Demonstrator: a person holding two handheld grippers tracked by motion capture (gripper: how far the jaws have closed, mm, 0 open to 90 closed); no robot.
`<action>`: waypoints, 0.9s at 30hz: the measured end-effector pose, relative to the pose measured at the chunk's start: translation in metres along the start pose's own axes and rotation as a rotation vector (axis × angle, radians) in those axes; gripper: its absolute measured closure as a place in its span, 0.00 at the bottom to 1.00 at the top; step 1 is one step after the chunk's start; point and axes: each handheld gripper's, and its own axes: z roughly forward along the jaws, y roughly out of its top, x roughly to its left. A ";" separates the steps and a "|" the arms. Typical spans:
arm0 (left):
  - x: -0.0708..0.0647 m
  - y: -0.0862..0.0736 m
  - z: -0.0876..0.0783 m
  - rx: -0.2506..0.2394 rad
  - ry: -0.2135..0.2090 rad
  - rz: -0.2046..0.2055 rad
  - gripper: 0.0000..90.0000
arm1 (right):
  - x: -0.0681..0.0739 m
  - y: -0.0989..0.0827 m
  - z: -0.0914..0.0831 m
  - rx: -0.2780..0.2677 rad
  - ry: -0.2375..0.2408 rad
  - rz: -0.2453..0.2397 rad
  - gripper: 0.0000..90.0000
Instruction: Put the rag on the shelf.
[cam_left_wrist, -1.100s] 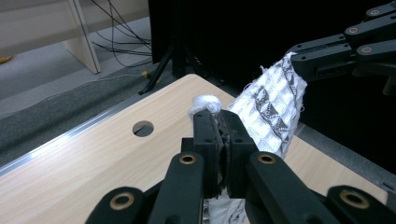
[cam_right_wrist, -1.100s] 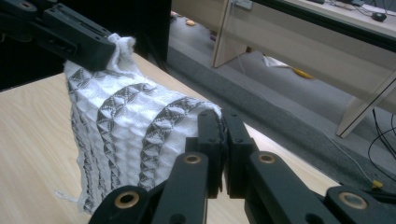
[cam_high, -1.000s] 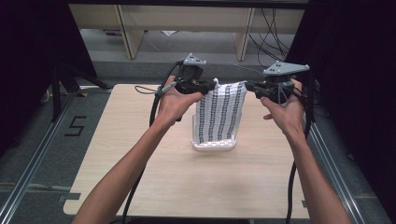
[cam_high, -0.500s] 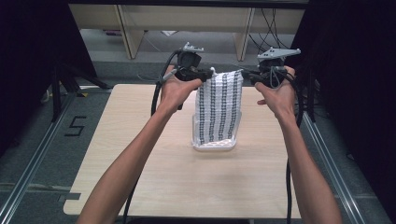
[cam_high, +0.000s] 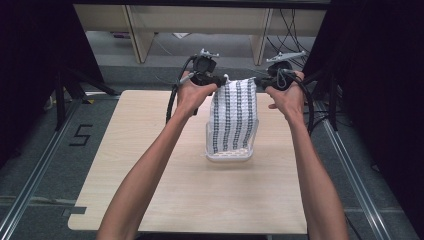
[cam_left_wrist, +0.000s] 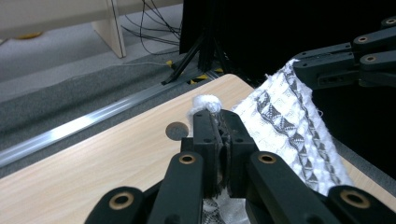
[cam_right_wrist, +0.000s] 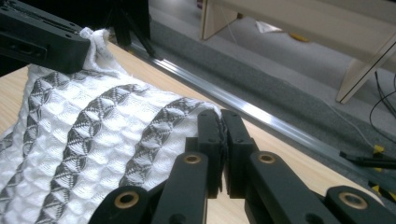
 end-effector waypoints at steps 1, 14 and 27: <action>0.004 -0.003 0.005 0.009 0.000 -0.013 0.95 | -0.001 -0.001 0.003 0.002 -0.006 -0.011 0.98; 0.012 -0.022 0.027 0.117 0.021 -0.012 0.95 | -0.003 -0.014 0.034 0.092 0.018 0.041 0.98; 0.021 -0.039 0.041 0.160 0.022 -0.049 0.95 | -0.009 -0.033 0.058 0.109 0.071 0.041 0.98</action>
